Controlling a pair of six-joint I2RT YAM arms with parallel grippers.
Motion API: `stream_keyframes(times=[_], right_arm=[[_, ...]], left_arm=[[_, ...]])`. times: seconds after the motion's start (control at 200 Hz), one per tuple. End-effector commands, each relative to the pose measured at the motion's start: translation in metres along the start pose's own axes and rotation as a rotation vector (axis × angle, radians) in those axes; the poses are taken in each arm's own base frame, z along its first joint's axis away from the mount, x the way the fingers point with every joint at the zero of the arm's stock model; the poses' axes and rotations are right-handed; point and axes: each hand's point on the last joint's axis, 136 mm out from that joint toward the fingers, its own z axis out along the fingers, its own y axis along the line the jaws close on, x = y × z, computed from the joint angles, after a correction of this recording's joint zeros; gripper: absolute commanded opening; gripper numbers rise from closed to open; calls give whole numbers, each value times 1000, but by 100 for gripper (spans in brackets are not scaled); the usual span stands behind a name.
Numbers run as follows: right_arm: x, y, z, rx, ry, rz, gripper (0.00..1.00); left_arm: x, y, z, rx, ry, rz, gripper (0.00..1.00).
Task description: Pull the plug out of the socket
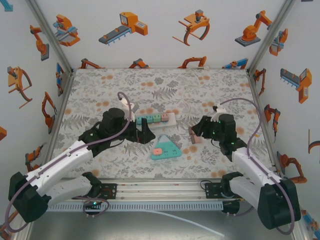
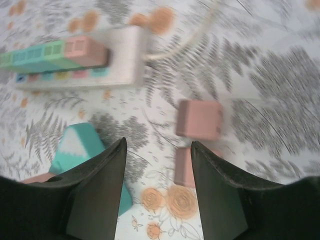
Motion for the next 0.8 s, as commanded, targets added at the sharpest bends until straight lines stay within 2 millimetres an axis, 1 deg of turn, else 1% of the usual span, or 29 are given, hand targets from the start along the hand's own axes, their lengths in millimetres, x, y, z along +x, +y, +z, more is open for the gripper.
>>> stream_keyframes(times=[0.0,0.065,0.155,0.23,0.325,0.386,0.461,0.581,0.676,0.796], right_arm=[[-31,64,-7,-191,-90,-349,50],[-25,99,-10,-315,-92,-512,49],[-3,142,-17,-481,-96,-748,49],[20,167,-22,-602,-71,-904,50],[50,189,-25,-721,-6,-1044,50],[70,199,-23,-776,42,-1113,50],[89,209,-19,-829,78,-1175,51],[117,218,-10,-895,141,-1277,51],[134,221,-3,-937,190,-1330,51],[146,219,11,-934,218,-1358,49]], left_arm=[[0,20,-7,-83,-40,-77,99],[1,29,-9,-111,-54,-123,99],[5,38,-12,-143,-71,-179,98],[8,45,-15,-168,-82,-216,98],[13,54,-19,-213,-86,-254,97],[15,59,-22,-237,-88,-264,97],[16,61,-25,-254,-89,-266,97],[17,64,-30,-270,-96,-281,97],[22,68,-32,-288,-94,-299,97],[26,71,-34,-301,-88,-309,97]])
